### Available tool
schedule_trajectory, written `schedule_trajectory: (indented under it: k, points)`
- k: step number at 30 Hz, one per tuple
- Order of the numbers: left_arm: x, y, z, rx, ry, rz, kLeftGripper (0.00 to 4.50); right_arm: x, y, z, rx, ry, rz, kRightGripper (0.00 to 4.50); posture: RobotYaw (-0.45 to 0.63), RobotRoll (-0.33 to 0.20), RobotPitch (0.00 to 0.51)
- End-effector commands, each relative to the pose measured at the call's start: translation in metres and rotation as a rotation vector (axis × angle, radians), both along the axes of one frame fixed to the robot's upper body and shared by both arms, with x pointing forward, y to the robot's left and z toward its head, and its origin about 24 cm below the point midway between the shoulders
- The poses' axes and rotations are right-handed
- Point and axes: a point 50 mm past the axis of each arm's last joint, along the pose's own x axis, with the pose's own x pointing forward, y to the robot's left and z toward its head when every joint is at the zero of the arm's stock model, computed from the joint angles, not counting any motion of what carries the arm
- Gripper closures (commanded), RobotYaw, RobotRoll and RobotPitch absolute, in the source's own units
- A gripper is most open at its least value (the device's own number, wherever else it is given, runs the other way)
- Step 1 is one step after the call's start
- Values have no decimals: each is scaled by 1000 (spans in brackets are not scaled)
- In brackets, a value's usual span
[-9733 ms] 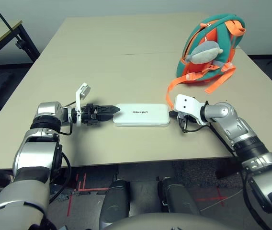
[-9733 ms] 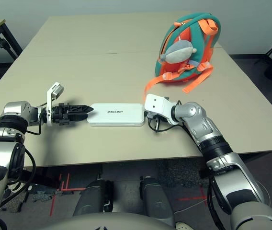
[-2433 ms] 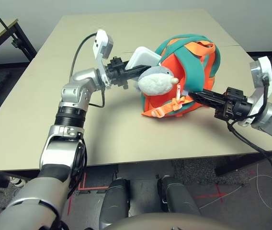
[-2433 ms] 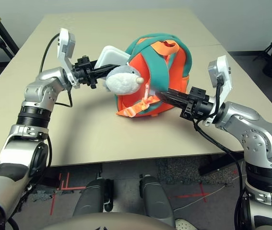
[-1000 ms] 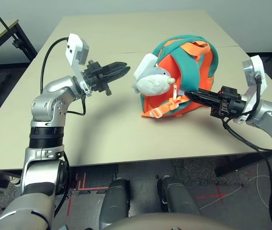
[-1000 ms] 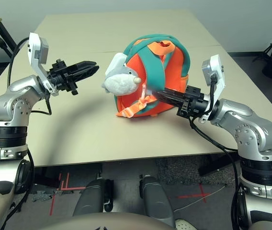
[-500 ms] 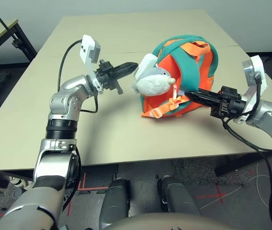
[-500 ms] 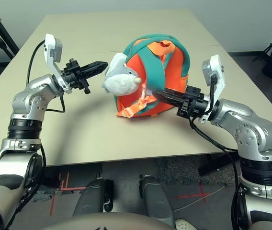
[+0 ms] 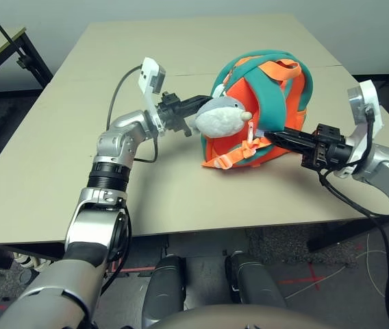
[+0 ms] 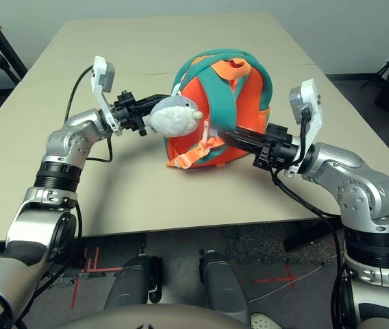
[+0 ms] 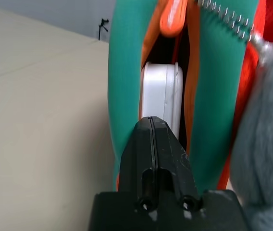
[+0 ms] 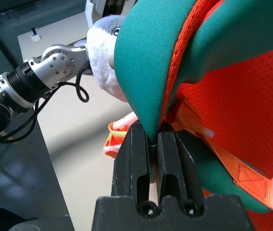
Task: Put the pencil case into the backpack and zip it.
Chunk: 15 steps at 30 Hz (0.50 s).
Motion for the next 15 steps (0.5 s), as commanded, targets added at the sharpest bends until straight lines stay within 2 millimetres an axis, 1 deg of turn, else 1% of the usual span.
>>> schedule_trajectory:
  k: [1, 7, 9, 13, 15]
  points:
    - [1, -14, -1, 32, 10, -25, 4491, -6, 8, 6, 15, -34, 58, 4500, -157, 0, 85]
    - [1, -22, -2, 32, 4, -31, 4491, -5, 8, 5, 10, -31, 56, 4500, -158, 0, 84]
    - [2, -23, -3, 39, -9, -6, 4491, -5, 8, 5, 9, -31, 56, 4500, -155, 0, 83]
    - [-3, -36, -8, 37, -11, -25, 4491, -4, 10, 5, 9, -31, 58, 4500, -150, 0, 78]
    - [-6, -38, -8, 29, -12, -33, 4491, -3, 10, 5, 10, -33, 60, 4500, -151, 0, 76]
